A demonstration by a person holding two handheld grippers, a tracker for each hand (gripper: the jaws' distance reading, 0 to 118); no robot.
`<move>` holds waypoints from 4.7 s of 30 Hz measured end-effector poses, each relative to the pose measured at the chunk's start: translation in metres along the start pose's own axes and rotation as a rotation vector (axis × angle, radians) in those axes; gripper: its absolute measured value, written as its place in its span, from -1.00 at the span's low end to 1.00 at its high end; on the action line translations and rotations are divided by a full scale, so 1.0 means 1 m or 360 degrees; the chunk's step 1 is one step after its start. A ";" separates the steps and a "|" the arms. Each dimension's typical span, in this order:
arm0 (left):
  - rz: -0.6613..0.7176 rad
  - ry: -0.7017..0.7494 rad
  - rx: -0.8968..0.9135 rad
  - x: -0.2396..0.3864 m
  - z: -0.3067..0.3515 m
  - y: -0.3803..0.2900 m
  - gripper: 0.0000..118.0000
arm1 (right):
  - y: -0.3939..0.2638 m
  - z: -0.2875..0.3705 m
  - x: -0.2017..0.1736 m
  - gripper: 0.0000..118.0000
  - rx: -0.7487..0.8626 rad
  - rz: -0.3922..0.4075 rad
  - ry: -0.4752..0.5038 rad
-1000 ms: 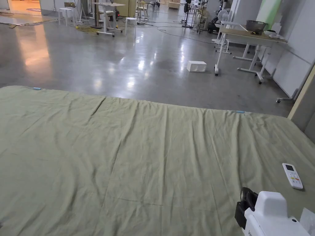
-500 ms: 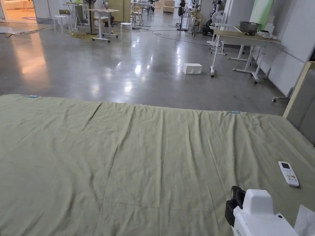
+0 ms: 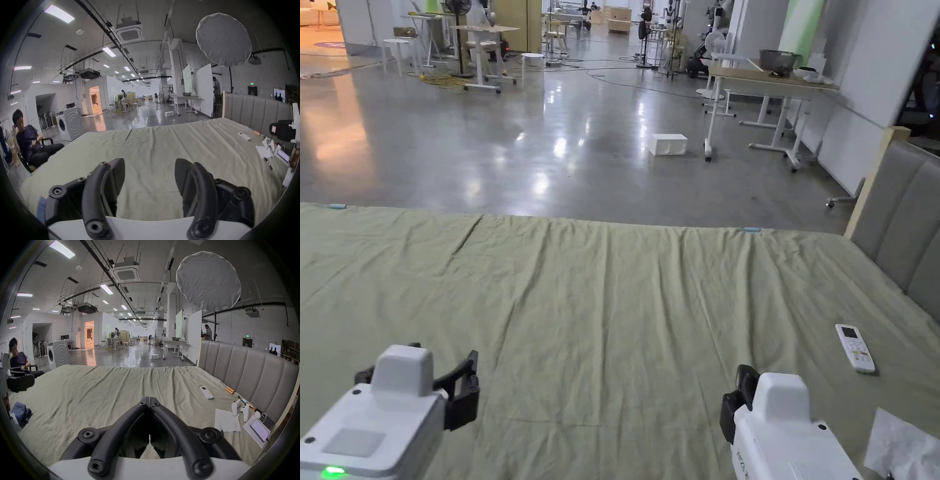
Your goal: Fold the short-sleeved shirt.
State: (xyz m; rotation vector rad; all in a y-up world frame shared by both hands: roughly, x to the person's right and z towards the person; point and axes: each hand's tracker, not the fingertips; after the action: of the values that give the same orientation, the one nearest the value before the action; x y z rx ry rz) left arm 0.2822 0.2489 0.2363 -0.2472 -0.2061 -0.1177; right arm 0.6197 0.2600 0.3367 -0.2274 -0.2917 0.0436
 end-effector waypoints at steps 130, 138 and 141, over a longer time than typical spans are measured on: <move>0.0191 0.0034 0.0108 0.029 0.024 0.003 0.68 | 0.009 -0.009 -0.009 1.00 -0.0118 -0.0119 -0.0060; 0.0176 0.0046 0.0119 0.026 0.023 0.004 0.68 | 0.002 -0.011 -0.005 1.00 0.0003 -0.0148 -0.0016; 0.0153 0.0058 0.0121 0.026 0.023 0.003 0.68 | 0.002 -0.012 -0.004 1.00 0.0015 -0.0142 -0.0011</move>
State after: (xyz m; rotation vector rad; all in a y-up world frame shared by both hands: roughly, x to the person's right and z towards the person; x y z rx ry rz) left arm 0.3037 0.2553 0.2627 -0.1785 -0.1618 -0.0187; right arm 0.6198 0.2589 0.3240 -0.2049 -0.3080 -0.0426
